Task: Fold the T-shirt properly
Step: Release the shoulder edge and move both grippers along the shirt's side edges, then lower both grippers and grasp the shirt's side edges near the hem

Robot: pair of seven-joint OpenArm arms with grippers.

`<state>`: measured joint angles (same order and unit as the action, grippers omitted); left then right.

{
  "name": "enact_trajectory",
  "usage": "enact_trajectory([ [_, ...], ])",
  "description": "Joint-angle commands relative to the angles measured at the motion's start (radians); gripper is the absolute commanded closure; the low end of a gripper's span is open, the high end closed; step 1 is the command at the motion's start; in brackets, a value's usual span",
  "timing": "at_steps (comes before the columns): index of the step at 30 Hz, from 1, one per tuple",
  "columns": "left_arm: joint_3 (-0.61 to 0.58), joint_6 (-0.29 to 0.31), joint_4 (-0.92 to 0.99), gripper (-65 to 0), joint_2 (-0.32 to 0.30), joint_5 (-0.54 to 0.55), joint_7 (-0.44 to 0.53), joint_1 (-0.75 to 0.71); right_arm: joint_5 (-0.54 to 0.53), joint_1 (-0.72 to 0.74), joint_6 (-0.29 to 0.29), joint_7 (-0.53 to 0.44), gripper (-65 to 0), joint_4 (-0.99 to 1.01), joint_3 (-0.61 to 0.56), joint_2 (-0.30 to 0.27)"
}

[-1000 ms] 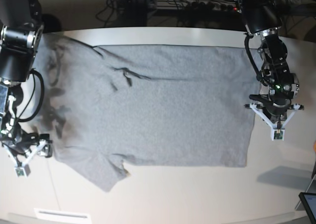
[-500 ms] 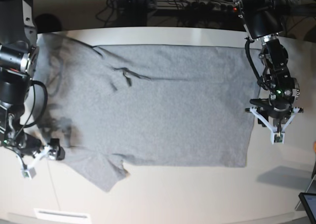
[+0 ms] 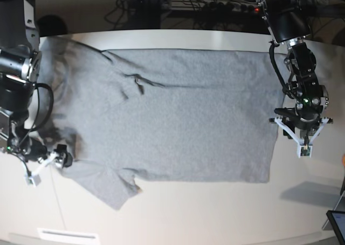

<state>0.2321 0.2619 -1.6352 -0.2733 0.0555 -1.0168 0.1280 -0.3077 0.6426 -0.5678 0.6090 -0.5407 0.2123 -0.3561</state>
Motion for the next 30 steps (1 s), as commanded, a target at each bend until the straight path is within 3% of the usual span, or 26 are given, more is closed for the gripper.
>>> enact_trajectory([
  [1, 0.003, -0.003, -0.015, -21.5, -0.016, -0.004, 0.019, 0.020, -0.011, 0.026, -0.005, -0.007, -62.1, -0.017, 0.005, -0.004],
  [9, 0.003, -0.003, -0.015, -21.5, -0.016, -0.004, 0.019, 0.020, -0.011, 0.024, -0.007, -0.008, -59.8, -0.019, 0.005, 0.019],
  [13, 0.003, -0.003, -0.015, -21.5, -0.017, -0.004, 0.019, 0.020, -0.011, 0.026, -0.007, -0.010, -46.1, -0.019, 0.005, 0.021],
  [21, 0.003, -0.003, -0.013, -21.7, -0.017, -0.004, 0.019, 0.025, -0.011, 0.029, -0.007, -0.011, -8.7, -0.019, 0.005, 0.022],
  [26, 0.003, -0.003, 0.065, -21.8, -0.022, -0.004, 0.019, 0.081, -0.011, 0.030, -0.007, -0.034, 0.0, -0.019, 0.003, 0.022],
  [30, 0.003, -0.003, 0.220, -22.2, -0.047, 0.008, 0.019, 0.177, -0.009, 0.024, -0.004, -0.059, 0.0, -0.015, 0.000, 0.022],
])
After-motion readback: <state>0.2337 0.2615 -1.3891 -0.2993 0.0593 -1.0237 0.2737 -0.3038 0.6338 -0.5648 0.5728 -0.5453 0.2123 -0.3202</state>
